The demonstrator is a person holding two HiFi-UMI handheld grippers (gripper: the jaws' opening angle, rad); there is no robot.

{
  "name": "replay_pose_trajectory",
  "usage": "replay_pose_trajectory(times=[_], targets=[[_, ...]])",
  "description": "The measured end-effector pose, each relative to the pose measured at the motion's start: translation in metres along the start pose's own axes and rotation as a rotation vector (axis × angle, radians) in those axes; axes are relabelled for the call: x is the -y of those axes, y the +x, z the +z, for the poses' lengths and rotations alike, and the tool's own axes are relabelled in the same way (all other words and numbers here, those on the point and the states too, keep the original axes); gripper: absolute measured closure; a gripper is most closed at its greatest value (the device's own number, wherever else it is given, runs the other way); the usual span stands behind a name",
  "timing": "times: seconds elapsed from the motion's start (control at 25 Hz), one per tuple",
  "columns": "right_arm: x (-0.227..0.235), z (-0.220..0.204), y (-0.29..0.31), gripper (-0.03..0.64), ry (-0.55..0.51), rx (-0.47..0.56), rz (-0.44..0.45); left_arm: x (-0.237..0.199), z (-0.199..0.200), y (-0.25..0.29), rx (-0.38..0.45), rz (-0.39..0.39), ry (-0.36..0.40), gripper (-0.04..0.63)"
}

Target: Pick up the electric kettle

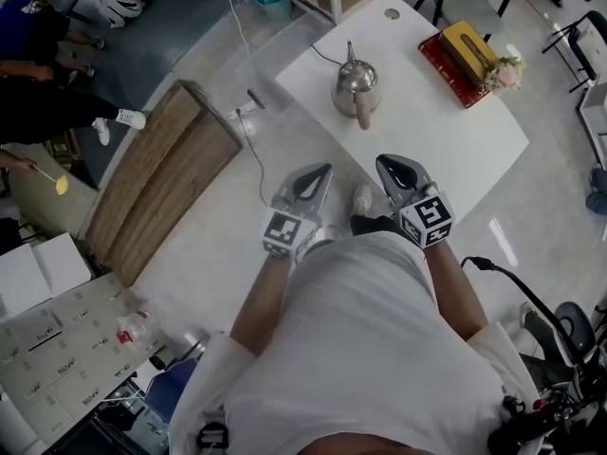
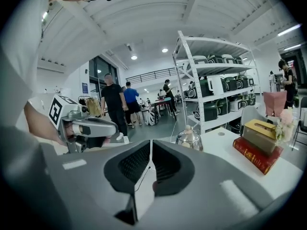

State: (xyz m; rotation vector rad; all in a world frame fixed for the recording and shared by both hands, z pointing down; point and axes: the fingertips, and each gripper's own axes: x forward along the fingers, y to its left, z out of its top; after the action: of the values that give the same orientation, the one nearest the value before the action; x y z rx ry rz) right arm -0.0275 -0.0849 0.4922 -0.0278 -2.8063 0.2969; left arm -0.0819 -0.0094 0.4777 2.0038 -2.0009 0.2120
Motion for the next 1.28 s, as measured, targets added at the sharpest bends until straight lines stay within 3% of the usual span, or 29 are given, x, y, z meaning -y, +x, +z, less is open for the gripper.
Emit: replay_pose_trajectory(times=[0.32,0.64,1.28], targets=[[0.040,-0.017,0.014,0.598,0.000,-0.041,0.047,-0.008,0.006,0.032,-0.008,0.054,-0.020,0.594],[0.074,-0.036,0.034,0.588,0.003,-0.090,0.035,-0.022,-0.003,0.043,-0.039,0.070,-0.027,0.594],[0.085,-0.071,0.086,0.522,0.033,-0.215,0.033,-0.058,-0.013,0.055,-0.051,0.012,-0.038,0.594]])
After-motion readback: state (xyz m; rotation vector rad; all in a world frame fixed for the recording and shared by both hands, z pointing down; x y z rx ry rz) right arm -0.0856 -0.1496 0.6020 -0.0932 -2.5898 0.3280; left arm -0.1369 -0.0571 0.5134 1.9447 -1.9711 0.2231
